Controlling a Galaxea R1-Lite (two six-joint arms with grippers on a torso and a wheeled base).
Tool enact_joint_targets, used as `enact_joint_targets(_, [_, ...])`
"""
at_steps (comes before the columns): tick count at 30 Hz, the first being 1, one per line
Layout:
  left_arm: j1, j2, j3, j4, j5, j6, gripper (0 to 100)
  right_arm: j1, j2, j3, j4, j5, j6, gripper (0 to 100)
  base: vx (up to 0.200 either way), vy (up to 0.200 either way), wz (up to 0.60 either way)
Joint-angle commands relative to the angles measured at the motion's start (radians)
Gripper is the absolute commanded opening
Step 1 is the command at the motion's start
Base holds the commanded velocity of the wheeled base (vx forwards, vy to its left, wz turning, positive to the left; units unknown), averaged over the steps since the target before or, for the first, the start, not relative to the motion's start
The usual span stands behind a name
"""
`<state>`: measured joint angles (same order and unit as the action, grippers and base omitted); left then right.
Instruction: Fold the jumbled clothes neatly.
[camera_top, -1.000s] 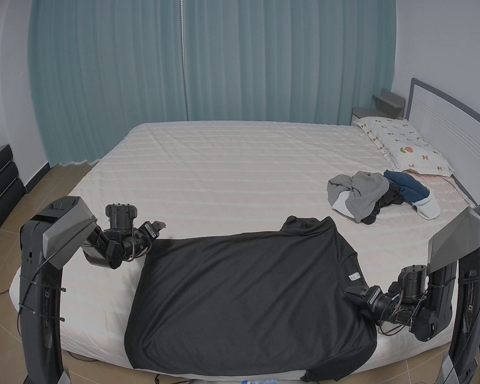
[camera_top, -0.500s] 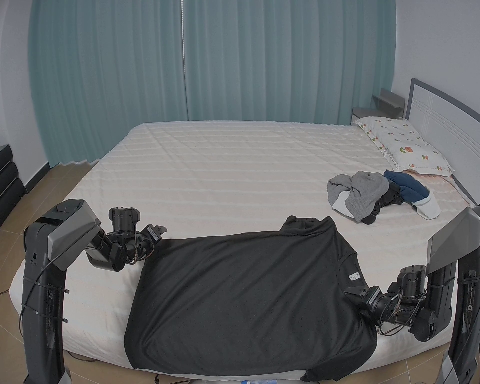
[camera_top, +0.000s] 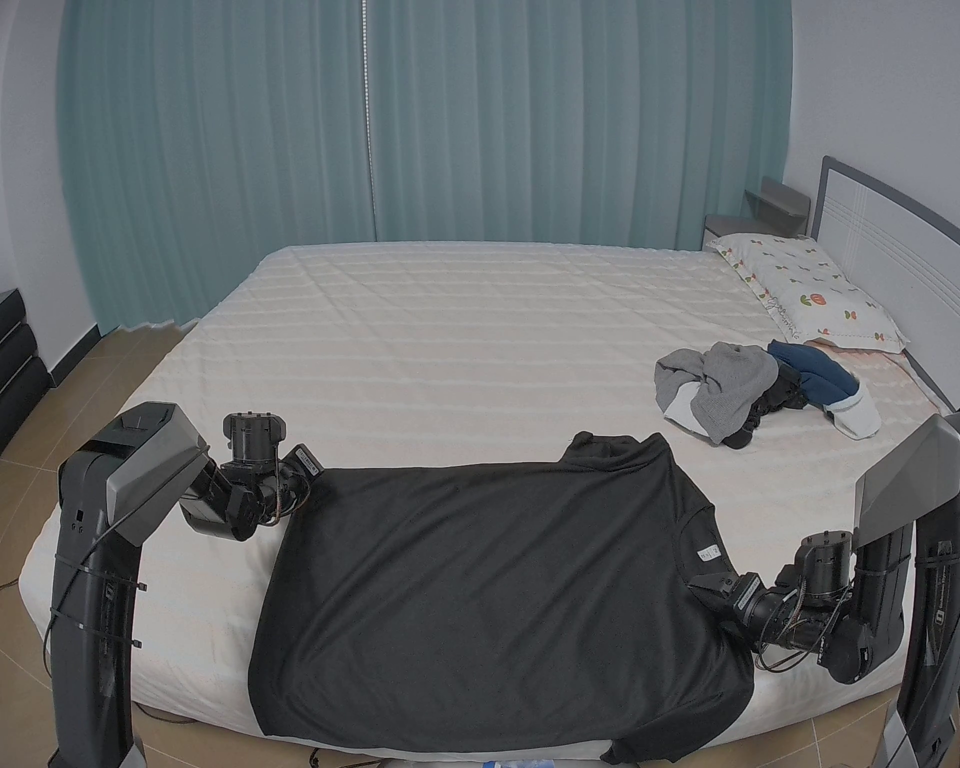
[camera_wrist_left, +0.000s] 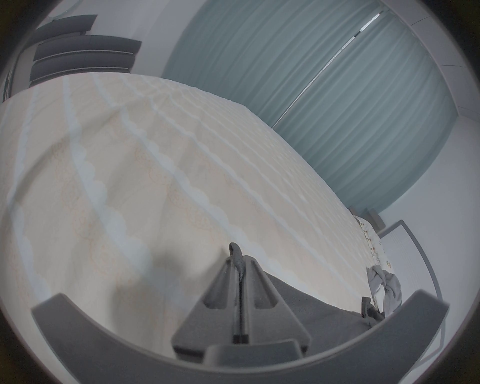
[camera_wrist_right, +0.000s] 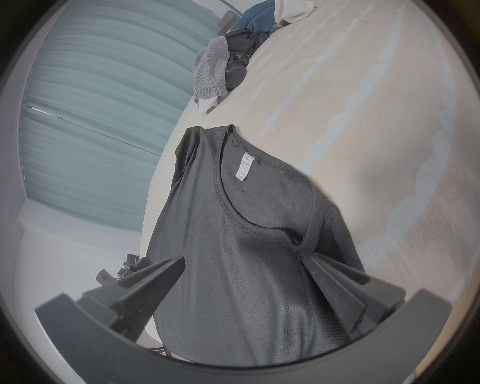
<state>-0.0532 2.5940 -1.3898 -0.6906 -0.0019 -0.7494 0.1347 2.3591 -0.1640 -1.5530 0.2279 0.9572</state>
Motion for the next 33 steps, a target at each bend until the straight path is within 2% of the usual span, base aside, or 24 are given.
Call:
enact_joint_targets(1, [0.007, 0.035, -0.057, -0.001, 0.03, -0.001, 0, 0.0, 0.002, 0.0, -0.012, 0.001, 0.0, 100, 0.0, 0.0, 0.0])
enact_joint_targets(18, [0.03, 0.086, -0.161, -0.004, 0.056, -0.001, 0, 0.0, 0.002, -0.002, -0.012, 0.001, 0.0, 100, 0.0, 0.0, 0.0])
enact_joint_targets(30, [0.029, 0.087, -0.164, 0.003, 0.068, -0.001, 0, 0.0, 0.002, -0.005, -0.012, 0.001, 0.002, 100, 0.0, 0.0, 0.0])
enact_joint_targets(31, [0.029, 0.087, -0.164, 0.003, 0.068, -0.002, 100, 0.0, 0.0, -0.006, -0.012, 0.001, 0.002, 100, 0.0, 0.0, 0.0])
enact_joint_targets(33, [0.029, 0.087, -0.161, 0.003, 0.068, -0.002, 100, -0.001, -0.001, -0.009, -0.012, 0.001, 0.003, 100, 0.0, 0.0, 0.0])
